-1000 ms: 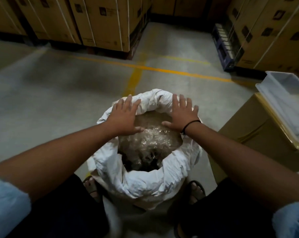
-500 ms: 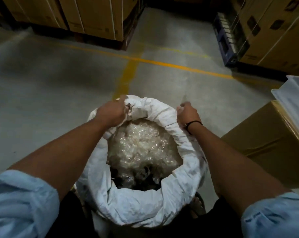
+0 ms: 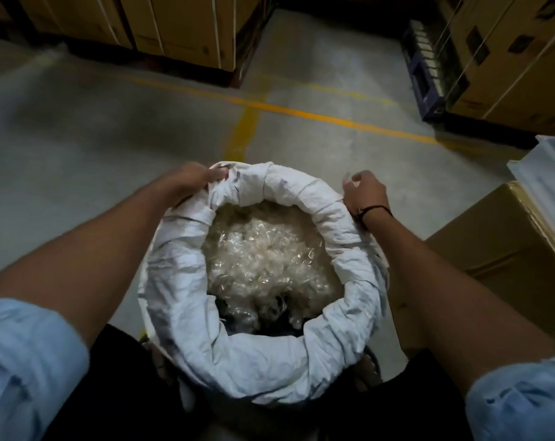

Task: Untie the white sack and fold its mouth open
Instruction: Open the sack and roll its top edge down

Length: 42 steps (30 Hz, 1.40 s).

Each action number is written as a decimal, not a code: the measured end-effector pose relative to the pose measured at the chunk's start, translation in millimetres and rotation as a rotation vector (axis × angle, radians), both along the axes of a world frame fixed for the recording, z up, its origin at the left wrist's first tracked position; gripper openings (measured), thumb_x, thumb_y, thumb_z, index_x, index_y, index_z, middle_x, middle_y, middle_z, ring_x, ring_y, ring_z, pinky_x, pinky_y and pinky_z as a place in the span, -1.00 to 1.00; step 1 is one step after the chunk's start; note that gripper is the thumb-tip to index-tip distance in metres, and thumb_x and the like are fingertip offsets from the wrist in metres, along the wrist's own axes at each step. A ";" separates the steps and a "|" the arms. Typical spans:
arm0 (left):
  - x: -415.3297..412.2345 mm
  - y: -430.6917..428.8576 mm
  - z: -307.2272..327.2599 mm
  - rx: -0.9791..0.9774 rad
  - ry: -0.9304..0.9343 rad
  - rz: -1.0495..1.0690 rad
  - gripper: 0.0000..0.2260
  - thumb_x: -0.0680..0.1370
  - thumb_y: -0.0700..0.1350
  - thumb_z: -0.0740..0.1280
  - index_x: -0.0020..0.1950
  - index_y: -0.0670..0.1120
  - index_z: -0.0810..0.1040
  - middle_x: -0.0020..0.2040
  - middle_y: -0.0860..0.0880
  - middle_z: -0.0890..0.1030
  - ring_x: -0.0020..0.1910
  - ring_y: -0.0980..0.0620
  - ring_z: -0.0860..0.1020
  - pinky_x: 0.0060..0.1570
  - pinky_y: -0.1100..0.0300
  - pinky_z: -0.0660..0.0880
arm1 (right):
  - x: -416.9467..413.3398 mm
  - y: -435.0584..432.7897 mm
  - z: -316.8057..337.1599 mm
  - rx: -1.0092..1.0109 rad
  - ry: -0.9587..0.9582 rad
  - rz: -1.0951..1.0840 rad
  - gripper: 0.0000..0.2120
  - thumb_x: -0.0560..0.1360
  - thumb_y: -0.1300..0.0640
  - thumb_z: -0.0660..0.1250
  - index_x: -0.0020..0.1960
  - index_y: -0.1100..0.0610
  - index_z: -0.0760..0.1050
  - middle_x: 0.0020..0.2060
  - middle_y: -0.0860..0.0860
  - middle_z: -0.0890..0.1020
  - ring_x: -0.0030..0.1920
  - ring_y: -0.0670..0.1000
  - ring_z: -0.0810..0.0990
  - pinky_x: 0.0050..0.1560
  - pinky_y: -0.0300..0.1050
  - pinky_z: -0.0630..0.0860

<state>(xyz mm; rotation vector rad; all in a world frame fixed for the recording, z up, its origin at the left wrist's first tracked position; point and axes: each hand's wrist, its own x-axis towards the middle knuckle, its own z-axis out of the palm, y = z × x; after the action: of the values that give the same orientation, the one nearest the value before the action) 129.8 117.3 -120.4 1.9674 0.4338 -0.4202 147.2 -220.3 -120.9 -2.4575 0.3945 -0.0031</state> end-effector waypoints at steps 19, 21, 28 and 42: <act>-211.9 -44.4 -28.3 0.470 0.182 0.281 0.03 0.45 0.48 0.22 0.64 -0.04 -0.23 0.62 -0.22 0.14 0.52 -0.32 0.25 0.48 -0.24 0.19 | -207.8 25.4 -6.2 -0.169 0.091 -0.122 0.01 0.42 -0.38 0.28 0.60 0.06 -0.17 0.56 0.19 0.02 0.47 0.36 0.17 0.36 0.41 0.23; -220.0 -53.1 -37.4 0.480 0.139 0.309 0.01 0.47 0.47 0.18 0.64 -0.06 -0.25 0.64 -0.17 0.11 0.51 -0.33 0.27 0.47 -0.29 0.17 | -214.7 23.0 -10.3 0.039 0.089 -0.193 0.02 0.45 -0.31 0.34 0.60 0.10 -0.18 0.53 0.22 0.10 0.43 0.35 0.27 0.33 0.32 0.31; -213.6 -34.6 -36.1 0.337 0.066 0.302 -0.10 0.64 0.24 0.15 0.58 -0.33 -0.30 0.62 -0.27 0.12 0.52 -0.32 0.27 0.47 -0.09 0.26 | -213.9 3.9 -13.9 0.349 0.043 -0.301 -0.42 0.58 -0.12 0.29 0.40 0.26 0.28 0.30 0.29 0.50 0.27 0.28 0.51 0.17 0.02 0.43; -194.8 32.9 31.8 -0.687 0.074 0.744 -0.71 0.55 -0.06 0.29 0.20 -0.16 0.59 0.05 -0.19 0.70 0.04 -0.20 0.65 0.00 -0.02 0.57 | -150.8 -77.9 -9.0 0.540 0.226 -0.375 -0.40 0.59 -0.12 0.24 0.48 0.24 0.31 0.41 0.16 0.47 0.34 0.19 0.51 0.18 0.01 0.53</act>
<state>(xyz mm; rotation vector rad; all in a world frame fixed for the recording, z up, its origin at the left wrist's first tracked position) -65.0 150.2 -88.6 1.0290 0.8879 -0.1250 -3.5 -298.2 -129.9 -1.8293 0.8320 0.1984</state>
